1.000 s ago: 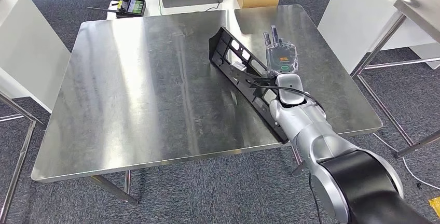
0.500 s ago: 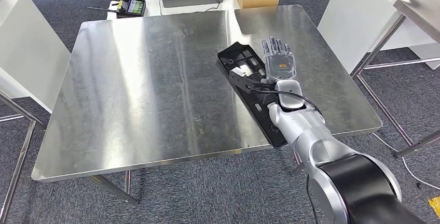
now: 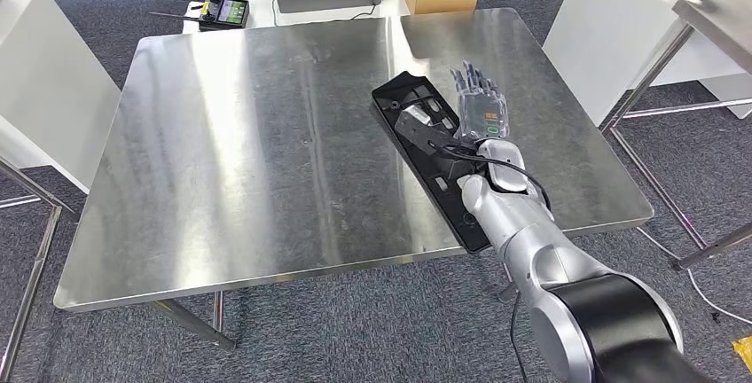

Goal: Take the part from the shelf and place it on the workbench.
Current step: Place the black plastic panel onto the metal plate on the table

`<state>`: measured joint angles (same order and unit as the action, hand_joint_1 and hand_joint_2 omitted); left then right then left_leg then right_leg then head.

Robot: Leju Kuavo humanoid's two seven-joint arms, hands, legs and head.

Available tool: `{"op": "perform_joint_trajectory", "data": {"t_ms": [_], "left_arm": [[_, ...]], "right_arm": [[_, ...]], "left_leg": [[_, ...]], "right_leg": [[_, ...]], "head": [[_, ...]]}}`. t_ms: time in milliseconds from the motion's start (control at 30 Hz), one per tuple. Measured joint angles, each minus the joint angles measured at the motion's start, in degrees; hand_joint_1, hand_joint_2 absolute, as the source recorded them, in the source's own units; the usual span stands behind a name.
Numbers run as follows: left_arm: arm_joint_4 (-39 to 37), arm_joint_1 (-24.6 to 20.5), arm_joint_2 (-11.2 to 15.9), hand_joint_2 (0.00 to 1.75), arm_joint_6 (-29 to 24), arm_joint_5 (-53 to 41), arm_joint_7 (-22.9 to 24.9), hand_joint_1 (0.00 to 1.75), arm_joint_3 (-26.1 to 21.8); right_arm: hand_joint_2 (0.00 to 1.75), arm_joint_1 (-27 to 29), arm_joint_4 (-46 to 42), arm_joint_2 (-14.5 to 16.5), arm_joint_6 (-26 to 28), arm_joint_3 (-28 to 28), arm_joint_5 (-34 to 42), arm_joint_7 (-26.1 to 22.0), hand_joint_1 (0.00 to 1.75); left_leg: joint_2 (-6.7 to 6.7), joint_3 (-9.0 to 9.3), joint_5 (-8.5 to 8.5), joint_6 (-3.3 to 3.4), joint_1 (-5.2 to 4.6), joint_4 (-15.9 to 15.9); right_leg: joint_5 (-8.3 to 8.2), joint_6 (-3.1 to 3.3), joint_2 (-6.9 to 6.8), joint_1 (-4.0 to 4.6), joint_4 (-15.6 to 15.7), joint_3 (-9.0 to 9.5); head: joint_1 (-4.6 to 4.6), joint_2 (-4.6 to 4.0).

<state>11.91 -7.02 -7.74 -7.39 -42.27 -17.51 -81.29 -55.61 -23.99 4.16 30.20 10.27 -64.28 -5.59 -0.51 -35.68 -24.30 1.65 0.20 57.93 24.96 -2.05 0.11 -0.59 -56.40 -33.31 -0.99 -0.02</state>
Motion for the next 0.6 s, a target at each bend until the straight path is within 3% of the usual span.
{"op": "perform_joint_trajectory", "data": {"t_ms": [67, 133, 233, 333, 433, 600], "left_arm": [[0.0, 0.0, 0.0, 0.0, -0.4, 0.3, -0.3, 0.0, 0.0], [0.0, 0.0, -0.1, 0.0, -0.8, 0.5, -0.6, 0.0, 0.0], [0.0, 0.0, -0.2, 0.0, -1.1, 0.7, -0.7, 0.0, 0.0], [0.0, 0.0, -0.3, 0.0, -1.2, 0.7, -0.7, 0.0, 0.0], [0.0, 0.0, -0.3, 0.0, -1.2, 0.8, -0.8, 0.0, 0.0], [0.0, 0.2, -0.4, 0.0, -1.4, 1.9, -1.3, 0.0, 0.0]], "right_arm": [[1.75, 2.1, -4.7, 1.2, 0.9, -2.7, 9.7, -9.2, 0.0], [1.75, 6.0, -13.4, 2.5, -0.6, -3.8, 18.8, -15.1, 0.0], [1.75, 12.0, -26.4, 3.9, -2.6, -3.4, 24.8, -16.1, 0.0], [1.75, 14.7, -33.0, 4.3, -2.7, -2.9, 26.6, -16.3, 0.0], [1.75, 17.9, -39.0, 4.2, -2.6, -1.9, 31.4, -20.1, 0.0], [1.75, 31.7, -57.3, 2.3, -1.9, 4.4, 37.8, -25.6, 0.0]], "left_leg": [[0.01, 0.01, 0.0, 0.0, 0.01, 0.0], [-0.01, 0.02, -0.01, -0.01, 0.03, 0.0], [-0.04, -0.01, -0.02, -0.03, 0.05, 0.0], [-0.02, -0.02, -0.03, -0.03, 0.06, 0.0], [-0.02, 0.02, -0.04, -0.03, 0.06, 0.0], [-0.12, 0.05, -0.18, 0.04, 0.05, 0.0]], "right_leg": [[0.0, 0.0, 0.01, 0.03, 0.0, 0.01], [0.03, 0.01, -0.01, 0.03, 0.0, 0.0], [0.08, -0.01, -0.02, 0.03, 0.0, -0.04], [0.15, -0.1, -0.01, 0.03, 0.0, -0.03], [0.15, -0.11, -0.01, 0.02, 0.0, -0.02], [0.24, -0.1, -0.09, 0.01, 0.0, 0.03]], "head": [[0.0, 0.0], [0.01, 0.0], [-0.01, 0.0], [0.01, 0.0], [0.01, 0.0], [0.01, 0.0]]}}
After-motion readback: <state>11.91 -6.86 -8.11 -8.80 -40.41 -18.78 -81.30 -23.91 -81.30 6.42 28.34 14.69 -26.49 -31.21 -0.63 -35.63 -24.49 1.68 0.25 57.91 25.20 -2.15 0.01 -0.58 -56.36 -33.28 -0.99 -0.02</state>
